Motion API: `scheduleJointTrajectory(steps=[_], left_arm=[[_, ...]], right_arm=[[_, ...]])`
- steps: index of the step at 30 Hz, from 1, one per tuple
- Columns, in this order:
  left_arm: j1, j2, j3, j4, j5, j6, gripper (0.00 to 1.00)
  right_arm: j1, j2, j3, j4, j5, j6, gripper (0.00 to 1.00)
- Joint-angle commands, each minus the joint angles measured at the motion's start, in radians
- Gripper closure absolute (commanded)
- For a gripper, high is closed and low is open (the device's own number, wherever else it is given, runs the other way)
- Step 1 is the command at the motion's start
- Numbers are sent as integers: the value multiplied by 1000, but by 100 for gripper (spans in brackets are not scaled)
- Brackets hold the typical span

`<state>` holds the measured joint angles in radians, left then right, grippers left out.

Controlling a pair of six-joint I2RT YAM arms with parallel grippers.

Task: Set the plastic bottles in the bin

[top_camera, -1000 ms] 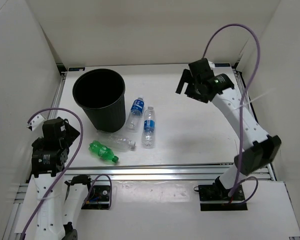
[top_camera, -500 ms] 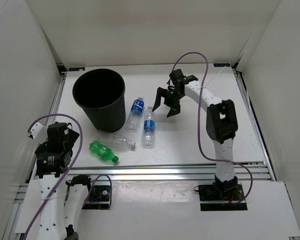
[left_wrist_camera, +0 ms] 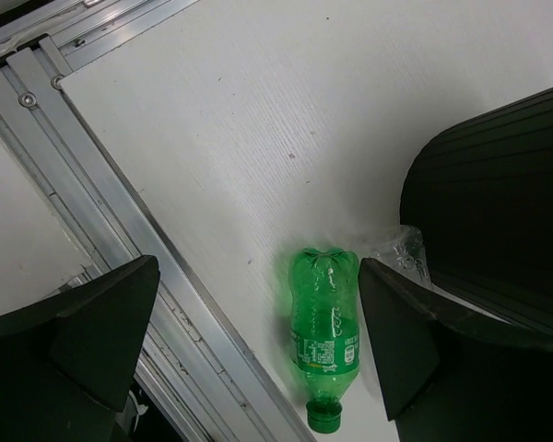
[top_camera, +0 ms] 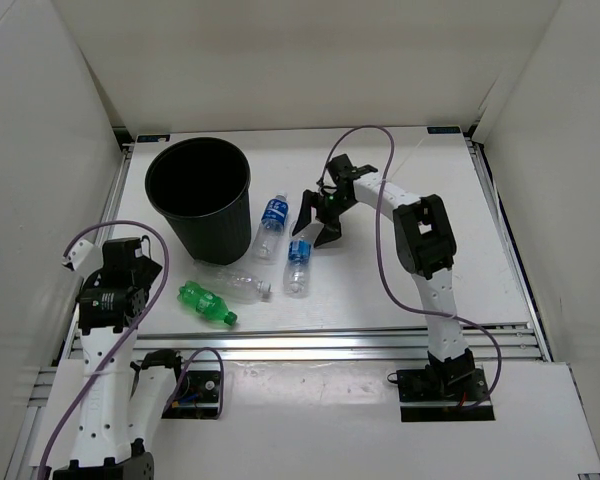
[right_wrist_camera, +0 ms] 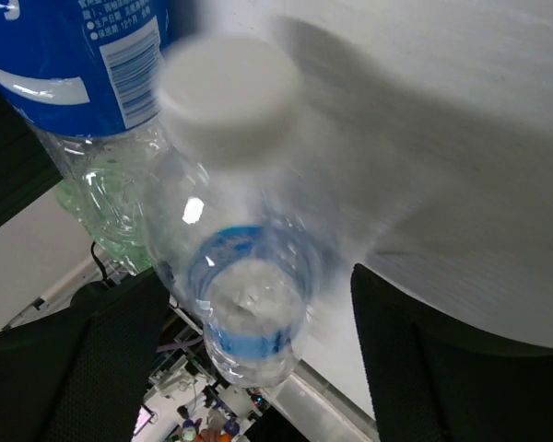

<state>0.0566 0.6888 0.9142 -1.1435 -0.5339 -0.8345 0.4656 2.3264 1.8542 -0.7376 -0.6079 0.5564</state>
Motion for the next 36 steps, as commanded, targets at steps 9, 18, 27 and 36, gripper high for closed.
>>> scheduleJointTrajectory(steps=[9,18,27,36], left_arm=[[-3,3,-41,-5,20,-77,0],[-3,34,-81,14,104,-161,0],[6,195,-89,53,328,-88,0],[6,228,-38,10,429,0,0]], right_arm=[[-16,-60,-7,-45,-12,-39,57],[-24,-432,181,-82,210,60,75],[197,-365,628,234,556,-134,67],[355,-189,743,468,508,-259,0]])
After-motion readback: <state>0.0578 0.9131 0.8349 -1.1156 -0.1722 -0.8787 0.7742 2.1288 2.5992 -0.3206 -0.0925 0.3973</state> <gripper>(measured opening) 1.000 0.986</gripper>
